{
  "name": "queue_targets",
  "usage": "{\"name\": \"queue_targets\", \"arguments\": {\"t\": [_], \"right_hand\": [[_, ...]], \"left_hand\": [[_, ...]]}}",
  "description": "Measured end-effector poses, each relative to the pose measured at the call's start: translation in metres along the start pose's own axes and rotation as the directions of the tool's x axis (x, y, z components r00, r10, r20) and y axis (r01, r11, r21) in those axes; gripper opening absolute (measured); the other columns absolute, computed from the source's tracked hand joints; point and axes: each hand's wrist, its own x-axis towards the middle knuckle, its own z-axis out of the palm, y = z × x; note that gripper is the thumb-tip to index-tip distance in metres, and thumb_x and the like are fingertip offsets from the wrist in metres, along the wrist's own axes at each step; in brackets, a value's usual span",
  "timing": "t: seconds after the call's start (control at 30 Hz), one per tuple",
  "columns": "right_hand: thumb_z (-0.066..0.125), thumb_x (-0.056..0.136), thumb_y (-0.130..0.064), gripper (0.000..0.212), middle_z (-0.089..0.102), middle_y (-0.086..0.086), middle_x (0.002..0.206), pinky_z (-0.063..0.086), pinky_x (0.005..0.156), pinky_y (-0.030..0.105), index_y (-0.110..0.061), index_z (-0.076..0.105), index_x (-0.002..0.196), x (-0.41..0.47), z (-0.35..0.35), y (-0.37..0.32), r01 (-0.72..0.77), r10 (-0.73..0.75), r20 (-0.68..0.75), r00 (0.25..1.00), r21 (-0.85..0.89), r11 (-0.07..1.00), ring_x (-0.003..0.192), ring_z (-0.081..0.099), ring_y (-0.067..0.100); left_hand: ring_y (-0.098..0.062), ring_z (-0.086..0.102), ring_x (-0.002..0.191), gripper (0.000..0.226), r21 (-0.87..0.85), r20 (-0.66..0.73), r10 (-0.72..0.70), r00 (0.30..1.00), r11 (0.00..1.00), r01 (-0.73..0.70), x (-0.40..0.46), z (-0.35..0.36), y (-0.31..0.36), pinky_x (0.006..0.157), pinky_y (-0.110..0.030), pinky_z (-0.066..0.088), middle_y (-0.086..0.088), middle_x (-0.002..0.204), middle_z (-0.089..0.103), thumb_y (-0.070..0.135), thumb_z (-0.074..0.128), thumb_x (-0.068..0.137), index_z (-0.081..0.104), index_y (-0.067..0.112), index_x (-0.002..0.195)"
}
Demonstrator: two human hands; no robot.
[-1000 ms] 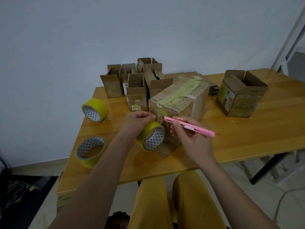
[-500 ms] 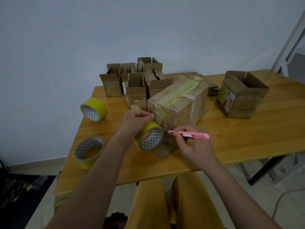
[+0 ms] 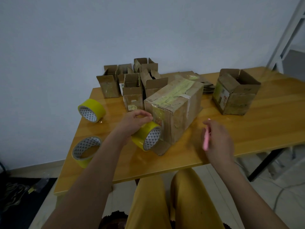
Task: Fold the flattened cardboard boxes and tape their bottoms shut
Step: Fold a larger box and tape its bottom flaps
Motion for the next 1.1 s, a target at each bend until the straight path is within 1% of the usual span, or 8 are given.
{"name": "queue_targets", "arguments": {"t": [0.1,0.2,0.27,0.37,0.43,0.6,0.9,1.1], "right_hand": [[0.050,0.096,-0.007,0.032,0.062,0.009,0.104,0.042,0.065,0.033,-0.013,0.056,0.126,0.007,0.010,0.008,-0.048,0.105,0.274,0.956,-0.207,0.977,0.097,0.050,0.023],[0.050,0.094,-0.007,0.043,0.052,0.007,0.104,0.047,0.068,0.035,-0.020,0.053,0.135,0.012,0.012,0.006,-0.046,0.127,0.353,0.927,-0.227,0.973,0.095,0.049,0.024],[0.056,0.091,-0.006,0.049,0.047,0.006,0.104,0.044,0.072,0.030,-0.020,0.051,0.138,0.014,0.006,-0.008,-0.063,0.071,0.197,0.978,-0.044,0.997,0.094,0.047,0.022],[0.054,0.094,-0.020,0.034,0.054,0.010,0.116,0.034,0.087,0.022,-0.011,0.058,0.127,0.026,-0.007,-0.055,0.186,-0.143,-0.172,0.975,0.269,0.945,0.110,0.047,0.020],[0.052,0.094,-0.038,0.042,0.056,0.006,0.125,0.035,0.098,0.027,-0.012,0.058,0.127,0.040,-0.006,-0.084,0.289,-0.256,-0.144,0.956,0.318,0.903,0.119,0.047,0.017],[0.062,0.084,-0.058,0.061,0.058,0.000,0.135,0.028,0.110,0.038,-0.018,0.059,0.130,0.061,0.015,-0.107,0.300,-0.297,0.091,0.950,-0.014,0.954,0.129,0.047,0.019],[0.061,0.086,-0.059,0.053,0.067,-0.001,0.124,0.031,0.106,0.040,-0.020,0.065,0.122,0.072,0.024,-0.095,0.308,-0.296,0.125,0.947,-0.093,0.947,0.120,0.056,0.020],[0.055,0.093,-0.049,0.038,0.069,0.002,0.107,0.038,0.101,0.042,-0.020,0.063,0.115,0.074,0.022,-0.113,0.313,-0.287,0.149,0.946,-0.201,0.928,0.106,0.061,0.025]], "left_hand": [[-0.029,0.058,0.107,0.007,-0.020,0.028,-0.023,0.999,1.000,0.023,0.000,0.001,0.001,0.096,-0.052,0.050,-0.003,0.118,0.059,0.025,0.070,0.088,0.069,0.025,0.094],[-0.030,0.059,0.106,0.009,-0.047,0.031,-0.030,0.999,0.998,0.031,-0.001,0.000,-0.001,0.093,-0.050,0.053,-0.005,0.118,0.060,0.022,0.069,0.088,0.069,0.024,0.097],[-0.030,0.061,0.104,0.013,-0.063,0.042,-0.038,0.998,0.997,0.041,-0.001,0.000,-0.003,0.089,-0.046,0.055,-0.007,0.116,0.062,0.022,0.070,0.088,0.068,0.022,0.101],[-0.029,0.064,0.100,0.018,-0.093,0.063,-0.047,0.997,0.994,0.053,0.000,0.001,-0.004,0.081,-0.040,0.057,-0.008,0.113,0.065,0.019,0.070,0.087,0.067,0.019,0.105],[-0.029,0.064,0.100,0.019,-0.093,0.061,-0.050,0.997,0.994,0.055,0.002,0.001,-0.004,0.081,-0.039,0.057,-0.009,0.112,0.065,0.019,0.071,0.086,0.067,0.019,0.105],[-0.028,0.064,0.102,0.021,-0.101,0.074,-0.063,0.995,0.992,0.070,0.005,0.000,-0.006,0.089,-0.043,0.056,-0.012,0.113,0.066,0.018,0.073,0.084,0.070,0.016,0.105],[-0.029,0.063,0.103,0.008,0.082,0.055,-0.112,0.992,0.991,0.108,0.010,-0.031,-0.018,0.095,-0.048,0.051,-0.007,0.105,0.070,0.023,0.077,0.080,0.075,0.026,0.088],[-0.019,0.059,0.083,0.010,0.083,0.050,-0.019,0.999,0.996,0.015,0.000,-0.036,-0.020,0.072,-0.032,0.046,-0.002,0.082,0.064,0.022,0.074,0.085,0.069,0.024,0.093]]}}
